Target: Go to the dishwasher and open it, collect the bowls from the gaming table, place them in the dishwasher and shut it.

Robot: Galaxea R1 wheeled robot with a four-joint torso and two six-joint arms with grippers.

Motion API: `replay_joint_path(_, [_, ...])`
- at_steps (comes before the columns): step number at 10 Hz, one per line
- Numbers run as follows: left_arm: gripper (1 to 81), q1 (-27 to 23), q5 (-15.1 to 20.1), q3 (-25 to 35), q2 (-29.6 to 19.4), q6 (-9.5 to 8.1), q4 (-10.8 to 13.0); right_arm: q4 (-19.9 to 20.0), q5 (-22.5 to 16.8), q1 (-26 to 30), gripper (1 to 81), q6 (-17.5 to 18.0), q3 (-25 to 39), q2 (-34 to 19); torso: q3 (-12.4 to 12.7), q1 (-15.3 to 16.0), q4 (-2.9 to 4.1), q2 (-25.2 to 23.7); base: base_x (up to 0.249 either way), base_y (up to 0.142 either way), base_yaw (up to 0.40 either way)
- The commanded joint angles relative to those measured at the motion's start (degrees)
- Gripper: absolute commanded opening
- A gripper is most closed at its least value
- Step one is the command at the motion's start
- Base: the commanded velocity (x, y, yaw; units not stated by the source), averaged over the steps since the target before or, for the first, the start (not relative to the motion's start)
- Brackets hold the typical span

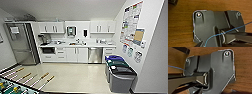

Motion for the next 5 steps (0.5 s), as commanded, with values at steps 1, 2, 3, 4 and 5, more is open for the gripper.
replay_joint_path(1, [81.1, -3.3, 3.1, 0.3, -1.1, 0.46, -0.3, -0.2, -3.3, 3.2, 81.1, 0.0, 0.1, -1.3, 0.0, 0.0, 0.0, 0.0, 0.258, 0.0, 0.0])
replay_joint_path(2, [81.1, -3.3, 3.0, 0.2, -1.1, 0.46, -0.3, -0.2, -3.3, 3.3, 81.1, 0.0, 0.1, -1.2, 0.0, 0.0, 0.0, 0.0, 0.258, 0.0, 0.0])
replay_joint_path(3, [81.1, -3.3, 3.1, 0.3, -1.2, 0.38, -0.3, -0.2, -3.2, 3.3, 81.1, 0.0, 0.1, -1.2, 0.0, 0.0, 0.0, 0.0, 0.259, 0.0, 0.0])
replay_joint_path(4, [81.1, -3.3, 3.1, 0.3, -1.2, 0.38, -0.3, -0.3, -3.3, 3.4, 81.1, 0.0, 0.2, -1.2, 0.0, 0.0, 0.0, 0.0, 0.259, 0.0, 0.0])
replay_joint_path(5, [81.1, -3.3, 3.0, 0.2, -1.3, 0.38, -0.3, -0.3, -3.2, 3.5, 81.1, 0.0, 0.2, -1.0, 0.0, 0.0, 0.0, 0.0, 0.262, 0.0, 0.0])
